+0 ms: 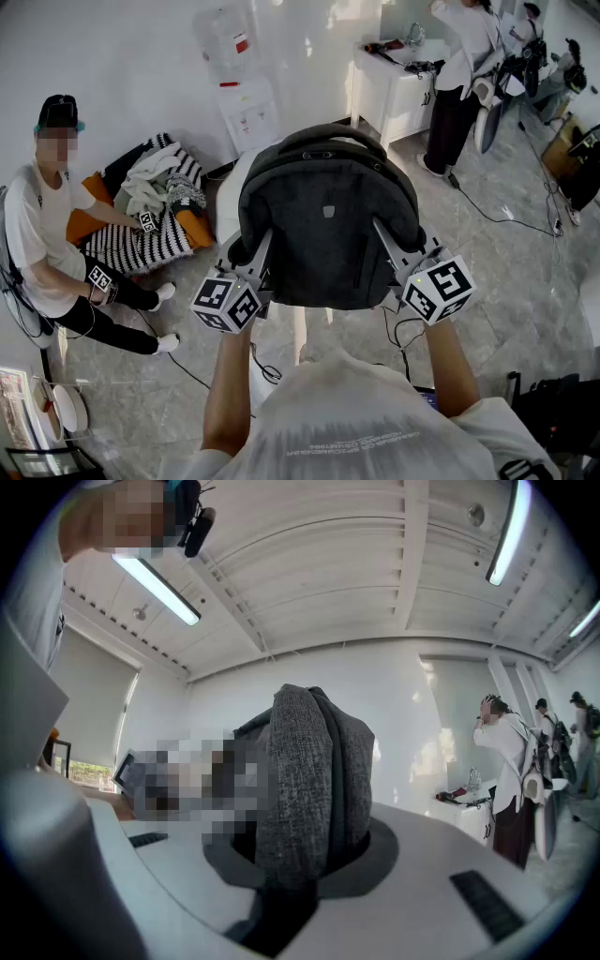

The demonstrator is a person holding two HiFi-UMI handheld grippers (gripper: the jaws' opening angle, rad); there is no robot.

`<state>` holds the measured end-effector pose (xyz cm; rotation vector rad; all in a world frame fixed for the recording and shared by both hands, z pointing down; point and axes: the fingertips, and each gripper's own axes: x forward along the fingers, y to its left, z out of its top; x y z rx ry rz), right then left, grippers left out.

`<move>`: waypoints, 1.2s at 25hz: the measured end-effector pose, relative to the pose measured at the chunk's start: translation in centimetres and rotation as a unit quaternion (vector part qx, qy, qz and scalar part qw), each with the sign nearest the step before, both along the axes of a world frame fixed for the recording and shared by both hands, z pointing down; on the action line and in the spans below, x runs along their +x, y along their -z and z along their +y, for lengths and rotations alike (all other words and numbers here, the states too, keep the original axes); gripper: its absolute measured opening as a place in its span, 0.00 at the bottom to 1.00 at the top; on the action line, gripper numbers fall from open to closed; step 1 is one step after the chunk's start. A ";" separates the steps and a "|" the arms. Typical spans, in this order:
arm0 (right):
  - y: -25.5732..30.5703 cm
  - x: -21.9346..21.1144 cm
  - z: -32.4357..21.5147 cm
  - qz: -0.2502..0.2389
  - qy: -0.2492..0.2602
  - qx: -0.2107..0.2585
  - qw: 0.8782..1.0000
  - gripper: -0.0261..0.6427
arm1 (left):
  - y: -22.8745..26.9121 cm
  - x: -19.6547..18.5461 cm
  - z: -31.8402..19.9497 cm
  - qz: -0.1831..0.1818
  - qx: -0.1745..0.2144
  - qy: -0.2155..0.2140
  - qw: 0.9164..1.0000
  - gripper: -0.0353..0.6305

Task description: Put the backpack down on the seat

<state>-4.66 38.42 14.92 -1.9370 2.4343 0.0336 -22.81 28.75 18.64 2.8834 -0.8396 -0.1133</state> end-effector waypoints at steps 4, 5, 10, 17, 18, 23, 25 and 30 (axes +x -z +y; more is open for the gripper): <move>-0.4 0.4 0.4 -0.004 -0.001 -0.005 1.000 0.15 | -0.3 0.4 0.4 -0.007 0.000 -0.003 1.000 0.23; -0.6 0.6 0.5 -0.010 0.002 -0.009 1.000 0.15 | -0.4 0.6 0.6 -0.012 0.001 -0.003 1.000 0.23; -2.4 2.3 1.0 -0.040 0.005 -0.054 0.998 0.16 | -1.3 1.9 2.0 -0.045 0.009 0.004 0.999 0.23; -3.6 3.8 2.7 -0.028 0.023 -0.082 0.996 0.16 | -2.3 2.9 4.4 -0.037 0.011 0.027 0.999 0.21; -3.8 3.9 2.8 -0.029 0.029 -0.085 0.996 0.16 | -2.4 2.9 4.7 -0.036 0.011 0.031 0.999 0.21; -4.8 4.2 2.8 -0.031 0.049 -0.102 0.993 0.16 | -3.2 2.9 5.5 -0.064 0.016 0.050 0.997 0.22; -5.3 4.2 2.6 -0.034 0.053 -0.107 0.992 0.16 | -3.4 2.9 5.4 -0.075 0.016 0.050 0.996 0.22; -6.0 4.6 1.6 -0.046 0.057 -0.108 0.991 0.16 | -3.9 3.2 4.3 -0.080 0.006 0.050 0.995 0.22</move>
